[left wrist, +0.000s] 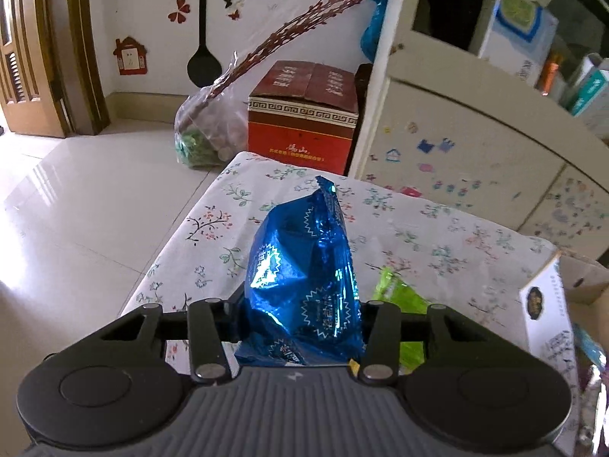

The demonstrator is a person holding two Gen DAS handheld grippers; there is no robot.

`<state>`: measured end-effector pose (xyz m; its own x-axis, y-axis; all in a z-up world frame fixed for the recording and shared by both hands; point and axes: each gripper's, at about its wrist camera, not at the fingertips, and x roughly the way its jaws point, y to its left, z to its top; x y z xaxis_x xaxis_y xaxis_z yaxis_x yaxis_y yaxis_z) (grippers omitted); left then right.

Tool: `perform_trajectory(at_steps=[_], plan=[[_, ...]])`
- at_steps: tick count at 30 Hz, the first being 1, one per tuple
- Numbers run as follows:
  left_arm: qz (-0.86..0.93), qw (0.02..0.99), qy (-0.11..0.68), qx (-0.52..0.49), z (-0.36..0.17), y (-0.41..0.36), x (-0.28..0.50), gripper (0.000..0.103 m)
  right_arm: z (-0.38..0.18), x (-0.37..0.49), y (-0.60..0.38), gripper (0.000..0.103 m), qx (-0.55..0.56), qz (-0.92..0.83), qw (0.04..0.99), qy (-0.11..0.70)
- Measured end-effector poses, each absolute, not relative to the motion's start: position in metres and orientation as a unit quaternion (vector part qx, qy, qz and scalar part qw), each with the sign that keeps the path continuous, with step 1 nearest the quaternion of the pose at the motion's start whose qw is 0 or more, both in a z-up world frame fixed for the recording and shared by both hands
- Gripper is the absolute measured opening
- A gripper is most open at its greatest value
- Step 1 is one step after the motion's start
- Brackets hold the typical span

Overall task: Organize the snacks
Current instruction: 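Carry both packets over the cardboard box and open both tools to drop them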

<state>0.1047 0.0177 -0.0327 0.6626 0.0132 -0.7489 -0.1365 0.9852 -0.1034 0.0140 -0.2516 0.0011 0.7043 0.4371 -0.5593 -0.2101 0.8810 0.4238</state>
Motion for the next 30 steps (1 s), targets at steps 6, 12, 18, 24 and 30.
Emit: perform_trajectory(at_steps=[6,12,18,24,30], plan=[[0.022,0.916,0.395,-0.069,-0.012,0.003,0.081,0.051,0.009,0.011,-0.255,0.081,0.169,0.178,0.911,0.331],[0.009,0.920,0.387,-0.063,0.001,-0.009,0.067,0.051,0.015,0.009,-0.259,0.082,0.169,0.176,0.916,0.320],[-0.011,0.925,0.376,-0.056,0.015,-0.026,0.060,0.051,0.021,0.009,-0.270,0.082,0.175,0.168,0.921,0.305],[-0.029,0.930,0.364,-0.048,0.024,-0.042,0.053,0.051,0.028,0.008,-0.284,0.082,0.184,0.160,0.925,0.293],[-0.045,0.934,0.353,-0.045,0.030,-0.056,0.049,0.051,0.033,0.005,-0.299,0.082,0.191,0.152,0.928,0.281]])
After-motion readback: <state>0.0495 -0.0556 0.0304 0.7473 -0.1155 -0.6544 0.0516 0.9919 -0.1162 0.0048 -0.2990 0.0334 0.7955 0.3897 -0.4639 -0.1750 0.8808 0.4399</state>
